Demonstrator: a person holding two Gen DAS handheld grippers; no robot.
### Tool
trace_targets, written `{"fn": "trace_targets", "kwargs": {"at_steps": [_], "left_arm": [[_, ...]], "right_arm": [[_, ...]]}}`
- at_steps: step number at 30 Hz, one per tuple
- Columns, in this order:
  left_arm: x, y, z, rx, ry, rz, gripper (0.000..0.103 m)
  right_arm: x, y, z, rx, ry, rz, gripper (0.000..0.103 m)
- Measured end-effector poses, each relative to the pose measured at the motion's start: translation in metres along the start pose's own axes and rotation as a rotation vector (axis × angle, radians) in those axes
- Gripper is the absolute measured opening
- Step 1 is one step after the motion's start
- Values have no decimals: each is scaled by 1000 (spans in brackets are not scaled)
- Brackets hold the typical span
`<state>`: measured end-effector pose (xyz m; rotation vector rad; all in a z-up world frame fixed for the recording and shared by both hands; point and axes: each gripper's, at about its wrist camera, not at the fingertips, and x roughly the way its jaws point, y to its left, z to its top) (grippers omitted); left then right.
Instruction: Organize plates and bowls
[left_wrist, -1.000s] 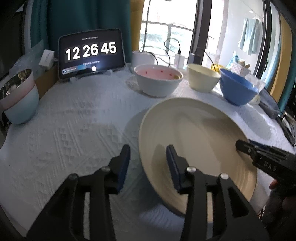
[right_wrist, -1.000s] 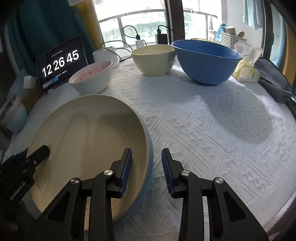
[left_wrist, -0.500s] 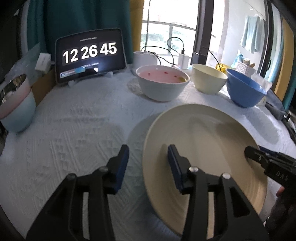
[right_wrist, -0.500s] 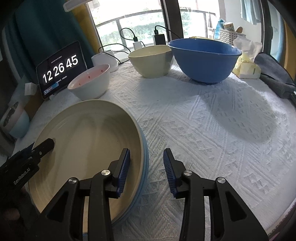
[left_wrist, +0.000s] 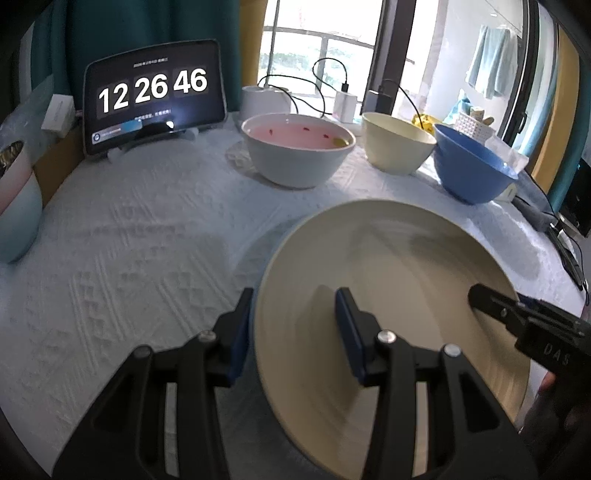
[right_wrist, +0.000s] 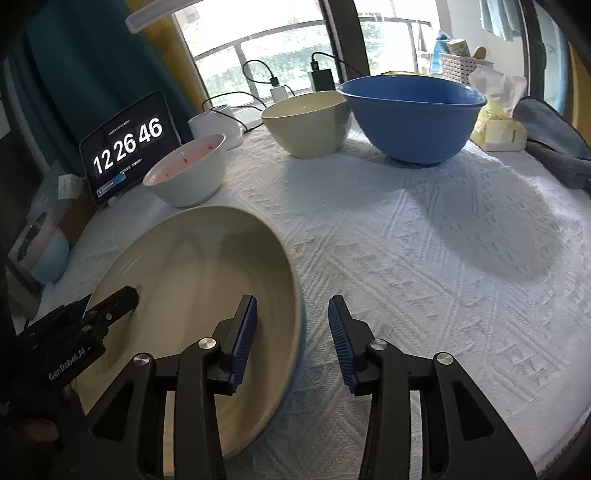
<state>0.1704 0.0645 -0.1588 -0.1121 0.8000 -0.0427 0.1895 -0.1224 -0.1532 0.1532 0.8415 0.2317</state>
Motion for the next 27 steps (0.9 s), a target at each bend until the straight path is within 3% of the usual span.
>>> {"fn": "trace_targets", "kwargs": {"at_steps": [5,27], "left_arm": [[0,-3,-2,8,-8,12,45],[-5,8,-3,-36,13,-27,42]], "right_arm": [[3,4,-3,5,6,55,43],[1,13,1,12,2,0,45]]}}
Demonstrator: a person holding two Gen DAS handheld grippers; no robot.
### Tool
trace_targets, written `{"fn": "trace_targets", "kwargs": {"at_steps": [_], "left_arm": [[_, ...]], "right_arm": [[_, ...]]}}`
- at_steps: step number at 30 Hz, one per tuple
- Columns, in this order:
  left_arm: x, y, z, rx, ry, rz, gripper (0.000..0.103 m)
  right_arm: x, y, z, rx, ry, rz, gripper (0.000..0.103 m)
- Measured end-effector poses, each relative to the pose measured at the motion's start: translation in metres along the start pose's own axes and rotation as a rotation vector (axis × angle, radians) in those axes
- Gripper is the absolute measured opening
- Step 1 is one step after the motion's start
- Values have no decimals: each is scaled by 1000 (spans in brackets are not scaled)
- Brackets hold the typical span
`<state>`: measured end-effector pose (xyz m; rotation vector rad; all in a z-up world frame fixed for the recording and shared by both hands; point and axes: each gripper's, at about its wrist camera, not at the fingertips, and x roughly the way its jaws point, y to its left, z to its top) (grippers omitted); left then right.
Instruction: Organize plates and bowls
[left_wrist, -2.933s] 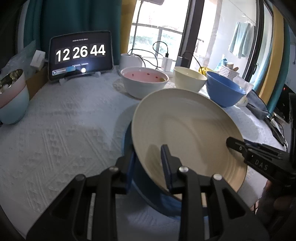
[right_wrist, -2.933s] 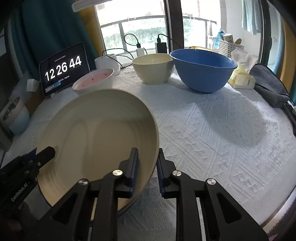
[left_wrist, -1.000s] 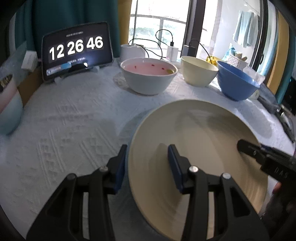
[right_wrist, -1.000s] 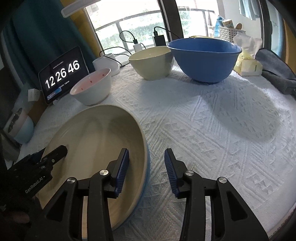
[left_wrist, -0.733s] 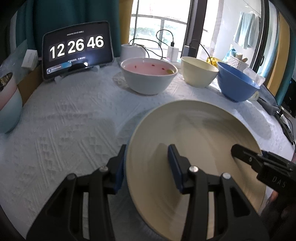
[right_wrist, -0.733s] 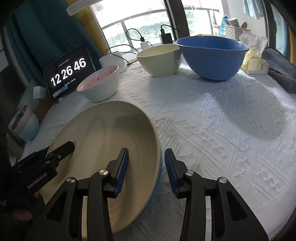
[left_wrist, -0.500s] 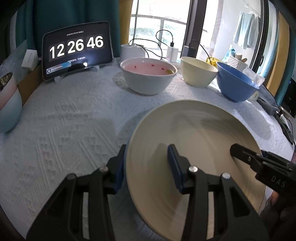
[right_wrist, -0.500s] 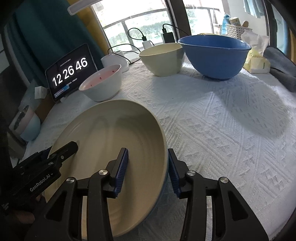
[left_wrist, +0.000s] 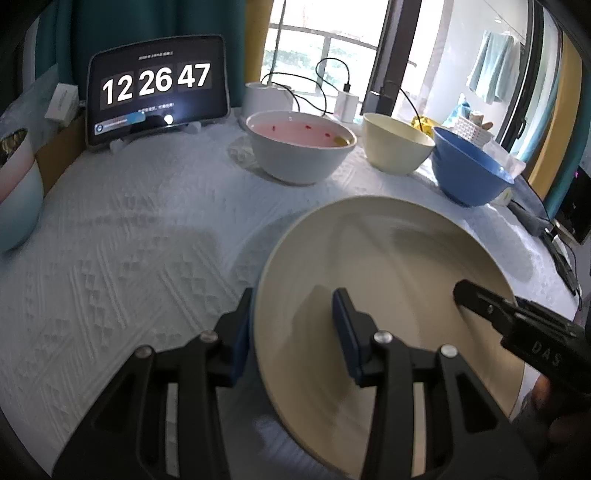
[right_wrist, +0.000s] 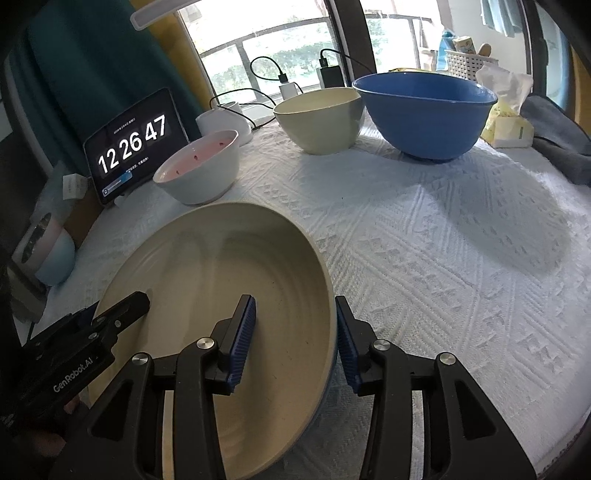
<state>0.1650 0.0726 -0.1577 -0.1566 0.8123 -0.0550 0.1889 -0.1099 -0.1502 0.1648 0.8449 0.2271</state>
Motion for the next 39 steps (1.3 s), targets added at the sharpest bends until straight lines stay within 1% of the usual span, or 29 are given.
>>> {"fn": "trace_targets", "kwargs": {"at_steps": [5,12,25,30,39], "left_arm": [[-3,10,1,-12,-8,5,42],[-5,35,4,-49,-8,20,42],[-2,88,11,-103,-4,58,42],[-2,96,12,-104,-2,57,42],[2,96,18,-74,1,69,42]], "right_arm": [[3,8,2,-8,3,5,45],[13,27,7,-28,22,20,45],[36,79,17,-76,56,52,45],[45,90,22,-88,64,53,45],[58,95,32,-86,66,30,45]]}}
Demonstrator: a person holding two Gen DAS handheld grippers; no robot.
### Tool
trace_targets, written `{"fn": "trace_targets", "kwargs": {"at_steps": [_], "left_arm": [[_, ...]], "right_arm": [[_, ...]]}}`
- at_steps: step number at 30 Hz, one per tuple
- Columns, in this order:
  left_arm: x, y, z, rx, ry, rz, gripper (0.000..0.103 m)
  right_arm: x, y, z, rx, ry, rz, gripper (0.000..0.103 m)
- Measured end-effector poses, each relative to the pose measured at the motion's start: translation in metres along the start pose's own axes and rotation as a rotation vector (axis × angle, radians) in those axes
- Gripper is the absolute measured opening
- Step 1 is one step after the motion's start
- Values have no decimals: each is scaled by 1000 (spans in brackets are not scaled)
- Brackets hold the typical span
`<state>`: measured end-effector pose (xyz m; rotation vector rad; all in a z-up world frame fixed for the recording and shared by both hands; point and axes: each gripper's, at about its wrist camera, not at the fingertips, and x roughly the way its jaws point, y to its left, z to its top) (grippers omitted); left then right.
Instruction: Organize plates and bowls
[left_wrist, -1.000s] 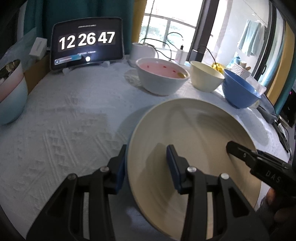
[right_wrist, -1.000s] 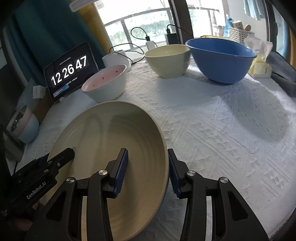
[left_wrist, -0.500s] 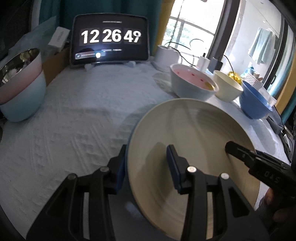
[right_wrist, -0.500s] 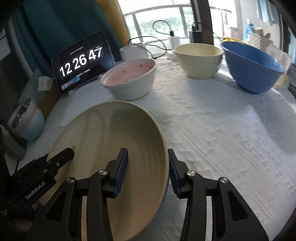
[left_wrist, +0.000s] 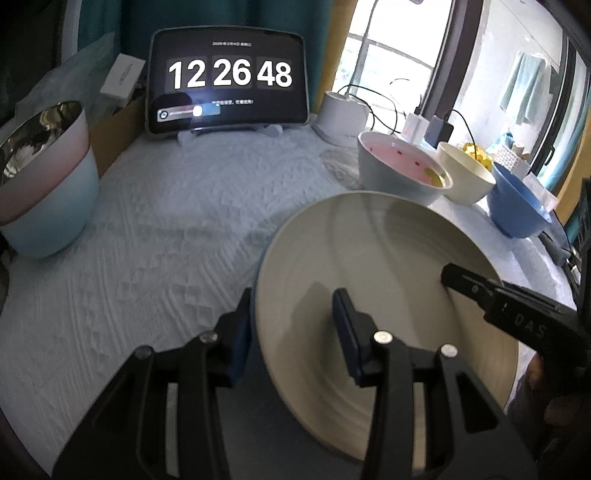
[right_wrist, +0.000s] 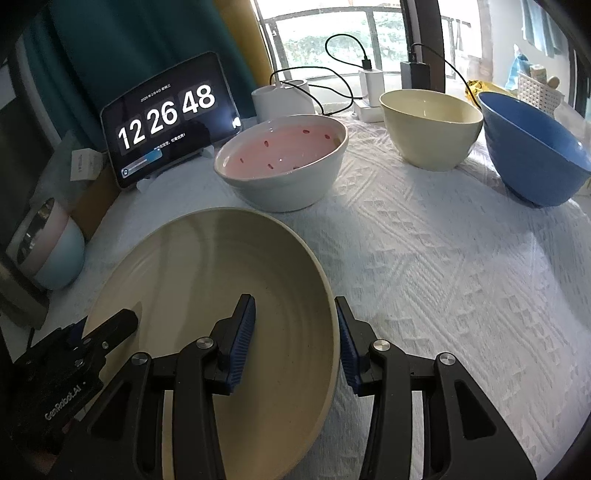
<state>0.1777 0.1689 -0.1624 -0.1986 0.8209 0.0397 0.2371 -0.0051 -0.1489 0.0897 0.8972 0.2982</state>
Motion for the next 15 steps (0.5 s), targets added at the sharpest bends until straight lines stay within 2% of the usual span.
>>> {"fn": "trace_targets", "kwargs": {"at_steps": [15], "left_arm": [[2,-2,4,17,24,27,45]], "right_arm": [[4,0,5,-15,23,-11,47]]}}
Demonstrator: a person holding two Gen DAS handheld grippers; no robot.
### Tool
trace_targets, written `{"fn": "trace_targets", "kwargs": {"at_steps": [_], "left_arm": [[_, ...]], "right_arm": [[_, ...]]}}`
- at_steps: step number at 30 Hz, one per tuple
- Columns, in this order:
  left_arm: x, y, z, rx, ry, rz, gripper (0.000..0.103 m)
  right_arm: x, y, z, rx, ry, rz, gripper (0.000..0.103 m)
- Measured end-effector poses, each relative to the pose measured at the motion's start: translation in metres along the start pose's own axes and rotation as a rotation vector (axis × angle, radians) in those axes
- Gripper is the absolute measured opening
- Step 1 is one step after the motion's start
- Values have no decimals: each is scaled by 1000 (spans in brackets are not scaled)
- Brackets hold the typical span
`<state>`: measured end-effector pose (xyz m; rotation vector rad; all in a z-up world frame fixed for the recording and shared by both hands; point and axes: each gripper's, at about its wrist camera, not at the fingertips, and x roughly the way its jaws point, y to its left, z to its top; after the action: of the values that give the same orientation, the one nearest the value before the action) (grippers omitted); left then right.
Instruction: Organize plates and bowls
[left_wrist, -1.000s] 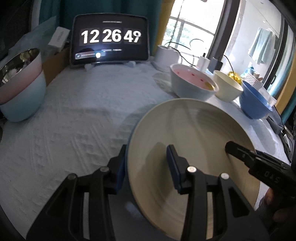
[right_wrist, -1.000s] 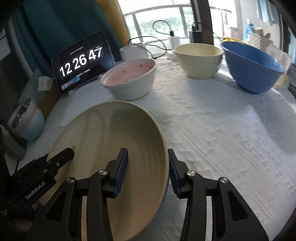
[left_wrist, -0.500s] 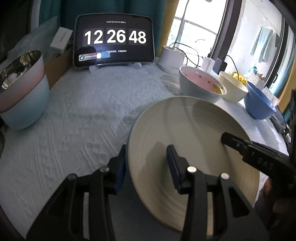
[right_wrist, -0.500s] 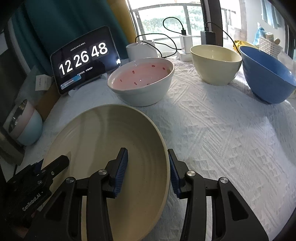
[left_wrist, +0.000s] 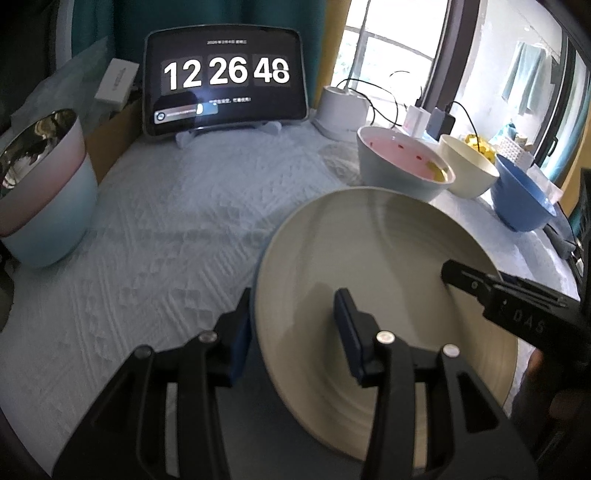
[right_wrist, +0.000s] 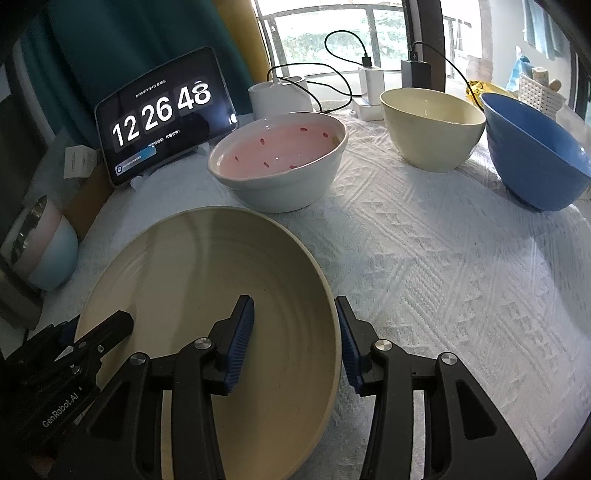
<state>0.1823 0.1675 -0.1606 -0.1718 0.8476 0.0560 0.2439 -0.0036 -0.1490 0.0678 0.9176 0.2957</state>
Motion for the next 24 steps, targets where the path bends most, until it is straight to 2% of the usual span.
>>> {"fn": "trace_targets", "kwargs": {"at_steps": [10,14,16,24], "left_arm": [[-15,4,2,-76,-31,49,51],[-29,0,2,-116,-88,91,56],[-37,-2,3,-130,-122,114,61],[-60,-24,8,-142,-187,126,65]], "right_arm": [[-9,-9,3,-34,-9,28,47],[-17,-21,4,-41,-21,24,48],[-22,-28,4,-38,-32,22,53],[-40,-61,6,-21,-72,43,54]]}}
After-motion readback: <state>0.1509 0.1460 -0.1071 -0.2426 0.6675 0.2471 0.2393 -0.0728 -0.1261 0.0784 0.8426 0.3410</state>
